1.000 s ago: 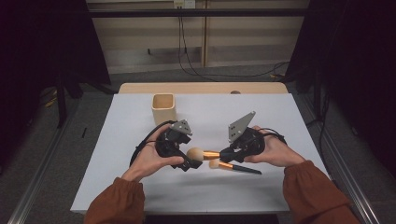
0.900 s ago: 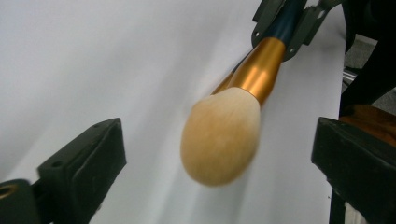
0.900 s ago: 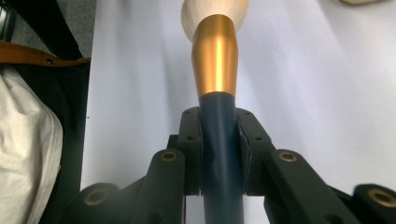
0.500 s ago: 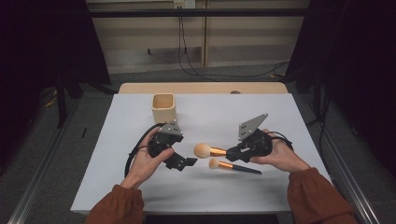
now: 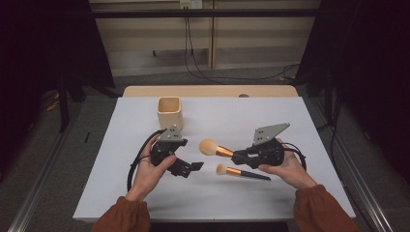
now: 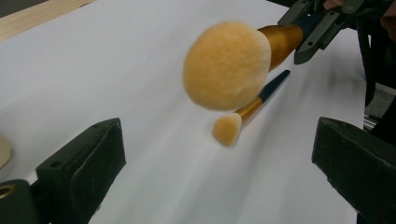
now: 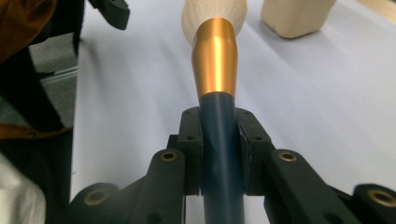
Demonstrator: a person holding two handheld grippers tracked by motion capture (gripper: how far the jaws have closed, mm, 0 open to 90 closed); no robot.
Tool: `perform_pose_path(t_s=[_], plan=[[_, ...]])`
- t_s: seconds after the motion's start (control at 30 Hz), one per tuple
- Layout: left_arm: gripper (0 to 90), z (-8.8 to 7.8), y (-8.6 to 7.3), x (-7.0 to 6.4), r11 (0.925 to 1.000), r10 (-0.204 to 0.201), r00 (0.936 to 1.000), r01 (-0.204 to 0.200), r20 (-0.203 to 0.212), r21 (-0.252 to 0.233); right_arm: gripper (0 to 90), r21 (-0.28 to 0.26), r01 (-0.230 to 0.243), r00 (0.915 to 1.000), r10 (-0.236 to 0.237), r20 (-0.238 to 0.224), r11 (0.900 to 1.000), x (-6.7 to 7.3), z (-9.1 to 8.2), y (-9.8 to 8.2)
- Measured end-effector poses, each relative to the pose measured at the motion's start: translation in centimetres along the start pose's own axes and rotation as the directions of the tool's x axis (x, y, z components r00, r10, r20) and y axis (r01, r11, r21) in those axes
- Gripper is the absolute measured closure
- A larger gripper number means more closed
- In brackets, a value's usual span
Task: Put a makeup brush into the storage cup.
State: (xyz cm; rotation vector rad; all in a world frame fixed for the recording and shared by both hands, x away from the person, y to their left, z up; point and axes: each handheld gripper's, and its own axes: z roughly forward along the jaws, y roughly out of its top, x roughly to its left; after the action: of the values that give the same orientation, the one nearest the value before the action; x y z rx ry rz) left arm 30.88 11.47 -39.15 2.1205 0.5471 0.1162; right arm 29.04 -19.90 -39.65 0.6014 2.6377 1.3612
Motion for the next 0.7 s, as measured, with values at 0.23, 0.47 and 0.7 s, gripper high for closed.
perform_pose_path(t_s=[0.23,0.47,0.7], plan=[[2.6,-0.1,-0.2,-0.1,0.9996,-0.011,0.9998,0.011,-0.015,-0.025,74.6,-0.088,-0.026,0.9991,0.028,0.031,0.996,-0.1,-0.1,-0.5],[2.6,0.3,-0.2,-0.3,0.999,-0.014,0.9999,0.014,-0.006,-0.042,74.6,-0.145,-0.021,0.9982,0.029,0.052,0.989,0.1,0.0,-0.9],[2.6,0.9,-0.6,-0.5,0.9975,-0.021,0.9995,0.022,0.022,-0.067,74.6,-0.206,-0.039,0.9971,0.052,0.057,0.978,0.2,0.0,-1.8]])
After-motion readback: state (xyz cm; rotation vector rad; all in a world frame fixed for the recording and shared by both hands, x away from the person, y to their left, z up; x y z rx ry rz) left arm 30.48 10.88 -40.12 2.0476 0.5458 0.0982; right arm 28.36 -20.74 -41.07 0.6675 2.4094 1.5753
